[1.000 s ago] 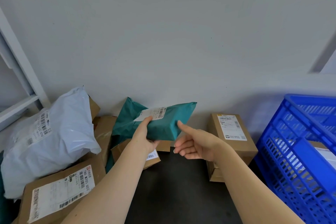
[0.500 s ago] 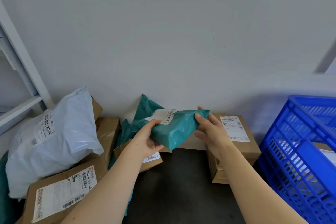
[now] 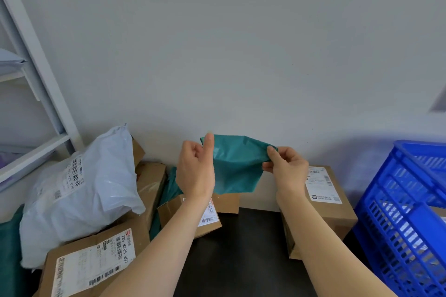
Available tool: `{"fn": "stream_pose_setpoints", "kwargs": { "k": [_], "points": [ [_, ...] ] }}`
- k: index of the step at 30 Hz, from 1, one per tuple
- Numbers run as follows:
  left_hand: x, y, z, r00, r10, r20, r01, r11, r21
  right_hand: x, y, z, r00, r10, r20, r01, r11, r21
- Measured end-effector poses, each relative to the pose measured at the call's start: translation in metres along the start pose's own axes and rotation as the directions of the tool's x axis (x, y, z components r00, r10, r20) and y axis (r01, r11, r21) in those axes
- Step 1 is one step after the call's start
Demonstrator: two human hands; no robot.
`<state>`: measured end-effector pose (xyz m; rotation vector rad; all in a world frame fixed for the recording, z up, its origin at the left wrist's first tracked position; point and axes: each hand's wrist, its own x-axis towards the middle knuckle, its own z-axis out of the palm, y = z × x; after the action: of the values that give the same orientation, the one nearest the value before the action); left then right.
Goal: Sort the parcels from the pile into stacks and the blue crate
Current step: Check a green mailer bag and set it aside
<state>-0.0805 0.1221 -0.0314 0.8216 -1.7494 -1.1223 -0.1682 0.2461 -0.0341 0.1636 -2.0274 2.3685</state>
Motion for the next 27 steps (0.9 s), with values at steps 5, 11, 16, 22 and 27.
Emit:
{"fn": "stream_pose_setpoints", "kwargs": {
  "k": [5, 11, 16, 22, 27],
  "points": [
    [0.021, -0.01, 0.002, 0.974, 0.224, 0.018, -0.219, 0.928, 0.3, -0.001, 0.001, -0.002, 1.0, 0.001, 0.003, -0.001, 1.0, -0.016],
    [0.02, -0.005, 0.007, 0.967, 0.253, -0.007, -0.244, 0.937, 0.25, 0.002, -0.003, -0.004, 0.997, -0.005, -0.083, 0.001, 0.999, -0.055],
    [0.027, -0.005, 0.008, 0.968, 0.246, 0.056, -0.251, 0.959, 0.131, 0.004, -0.005, -0.009, 0.998, 0.026, -0.053, -0.03, 0.997, -0.069],
    [0.023, -0.006, 0.014, 0.969, 0.219, 0.113, -0.227, 0.971, 0.07, 0.007, -0.004, -0.014, 0.997, 0.043, -0.07, -0.05, 0.994, -0.093],
    [0.022, -0.006, 0.014, 0.965, 0.095, 0.244, -0.054, 0.984, -0.171, 0.011, 0.001, -0.016, 0.992, 0.119, -0.039, -0.122, 0.991, -0.061]
  ]
}}
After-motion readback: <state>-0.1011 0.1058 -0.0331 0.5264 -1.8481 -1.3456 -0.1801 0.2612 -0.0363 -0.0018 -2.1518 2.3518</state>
